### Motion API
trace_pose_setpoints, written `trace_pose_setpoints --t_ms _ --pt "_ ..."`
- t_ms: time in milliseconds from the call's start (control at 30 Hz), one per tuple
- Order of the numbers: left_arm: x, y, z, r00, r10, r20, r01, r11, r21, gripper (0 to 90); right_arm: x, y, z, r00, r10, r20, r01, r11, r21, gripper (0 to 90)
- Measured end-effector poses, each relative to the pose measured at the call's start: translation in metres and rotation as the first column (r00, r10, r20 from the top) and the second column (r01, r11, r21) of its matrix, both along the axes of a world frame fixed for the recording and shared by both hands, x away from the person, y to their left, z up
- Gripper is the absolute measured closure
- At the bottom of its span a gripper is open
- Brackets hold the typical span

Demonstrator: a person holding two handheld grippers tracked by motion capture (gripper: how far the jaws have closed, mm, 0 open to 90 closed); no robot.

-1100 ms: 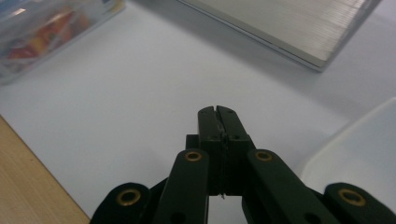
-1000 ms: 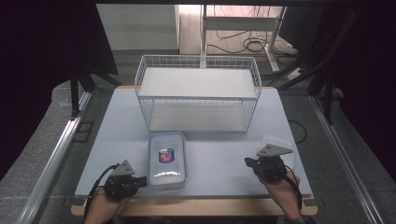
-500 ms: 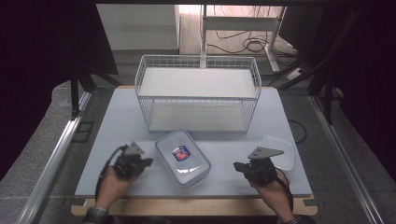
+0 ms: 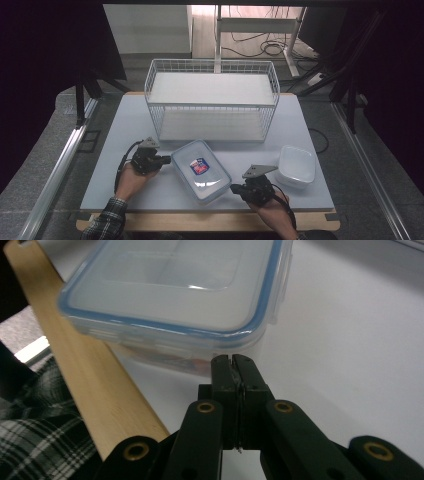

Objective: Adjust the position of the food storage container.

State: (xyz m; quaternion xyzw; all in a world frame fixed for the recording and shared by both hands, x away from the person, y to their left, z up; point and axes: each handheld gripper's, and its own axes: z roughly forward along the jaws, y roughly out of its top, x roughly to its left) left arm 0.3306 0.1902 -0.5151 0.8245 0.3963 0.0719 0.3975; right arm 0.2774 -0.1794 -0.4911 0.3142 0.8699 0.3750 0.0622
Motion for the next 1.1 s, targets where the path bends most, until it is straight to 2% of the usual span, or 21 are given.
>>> trace_pose_setpoints --t_ms 33,67,100,167,200,233,300,333,367,433,567,667,767,800,833,900,933,967,1000,1067,1100 --pt "-0.004 -0.002 0.000 0.9991 -0.042 0.000 0.042 0.9989 0.023 90.0 0.000 -0.002 0.000 0.9999 -0.009 -0.006 0.009 1.000 -0.001 87.9" --pt "-0.004 -0.002 0.000 0.9991 -0.042 0.000 0.042 0.9989 0.023 90.0 0.000 -0.002 0.000 0.9999 -0.009 -0.006 0.009 1.000 -0.001 87.9" --pt "-0.007 -0.003 0.001 0.9987 -0.046 0.020 0.045 0.9983 0.038 90.0 0.001 -0.004 0.000 0.9998 -0.018 -0.004 0.018 1.000 -0.006 88.0" --pt "0.000 0.000 0.005 0.9974 0.049 0.054 -0.051 0.9973 0.052 90.0 0.001 -0.007 0.001 0.9994 -0.026 -0.022 0.026 1.000 0.012 88.0" --pt "0.007 0.003 0.006 0.9888 0.124 0.084 -0.128 0.9904 0.052 89.5 0.002 -0.007 0.001 0.9993 -0.026 -0.025 0.027 1.000 0.015 88.0" --pt "0.014 0.004 0.006 0.9866 0.142 0.081 -0.144 0.9893 0.022 88.6 0.001 -0.005 -0.002 0.9988 -0.012 -0.048 0.013 1.000 0.009 88.0" --pt "0.021 0.004 0.003 0.9921 0.104 0.071 -0.102 0.9945 -0.025 88.7 0.001 -0.003 -0.003 0.9987 -0.005 -0.050 0.005 1.000 0.002 88.0" --pt "0.023 0.001 0.000 0.9961 0.069 0.055 -0.067 0.9974 -0.026 89.0 0.000 -0.001 -0.004 0.9987 0.002 -0.051 -0.003 1.000 -0.006 88.0" --pt "0.022 -0.003 -0.003 0.9980 0.038 0.050 -0.037 0.9993 -0.009 89.2 -0.001 0.001 -0.005 0.9989 0.006 -0.047 -0.006 1.000 -0.011 88.0" --pt "0.021 -0.008 -0.007 0.9993 0.011 0.036 -0.012 0.9994 0.032 90.0 0.002 0.001 -0.004 0.9990 -0.001 -0.045 0.000 1.000 -0.020 88.8" --pt "0.016 -0.007 -0.005 0.9998 0.000 0.020 -0.001 0.9999 0.012 90.0 0.006 -0.003 -0.004 0.9991 -0.022 -0.036 0.021 0.999 -0.026 88.7" --pt "0.007 -0.009 -0.005 0.9999 -0.014 0.001 0.014 0.9999 -0.008 90.0 0.013 -0.009 -0.004 0.9982 -0.060 -0.012 0.059 0.997 -0.052 88.8" --pt "-0.008 -0.012 -0.004 0.9978 -0.065 -0.013 0.064 0.9977 -0.021 90.0 0.022 -0.015 -0.005 0.9946 -0.104 0.005 0.104 0.992 -0.072 88.9" --pt "-0.012 -0.012 -0.005 0.9940 -0.107 -0.020 0.106 0.9937 -0.035 90.0 0.026 -0.018 -0.005 0.9925 -0.122 0.013 0.123 0.989 -0.082 88.9" --pt "-0.017 -0.012 -0.004 0.9857 -0.166 -0.030 0.164 0.9856 -0.040 89.7 0.035 -0.023 -0.006 0.9886 -0.149 0.026 0.150 0.985 -0.085 88.9" --pt "-0.017 -0.012 -0.004 0.9885 -0.149 -0.027 0.148 0.9886 -0.027 88.0 0.039 -0.026 -0.005 0.9872 -0.159 0.016 0.159 0.985 -0.065 88.9" --pt "-0.015 -0.012 -0.004 0.9931 -0.114 -0.026 0.114 0.9934 -0.006 87.0 0.042 -0.028 -0.005 0.9856 -0.169 0.006 0.169 0.984 -0.048 88.9" --pt "-0.013 -0.013 -0.004 0.9956 -0.090 -0.027 0.090 0.9959 -0.012 86.7 0.045 -0.028 -0.004 0.9855 -0.169 0.009 0.170 0.984 -0.047 88.9" --pt "-0.012 -0.014 -0.004 0.9964 -0.081 -0.024 0.081 0.9965 -0.022 87.8 0.046 -0.027 -0.004 0.9854 -0.170 0.012 0.170 0.984 -0.053 88.9" --pt "-0.016 -0.017 -0.002 0.9967 -0.080 -0.012 0.080 0.9968 0.005 90.0 0.048 -0.024 -0.005 0.9854 -0.169 0.021 0.170 0.983 -0.067 89.0" --pt "-0.021 -0.018 -0.002 0.9961 -0.086 -0.020 0.086 0.9963 0.001 90.0 0.050 -0.021 -0.007 0.9848 -0.170 0.037 0.172 0.982 -0.083 89.0"
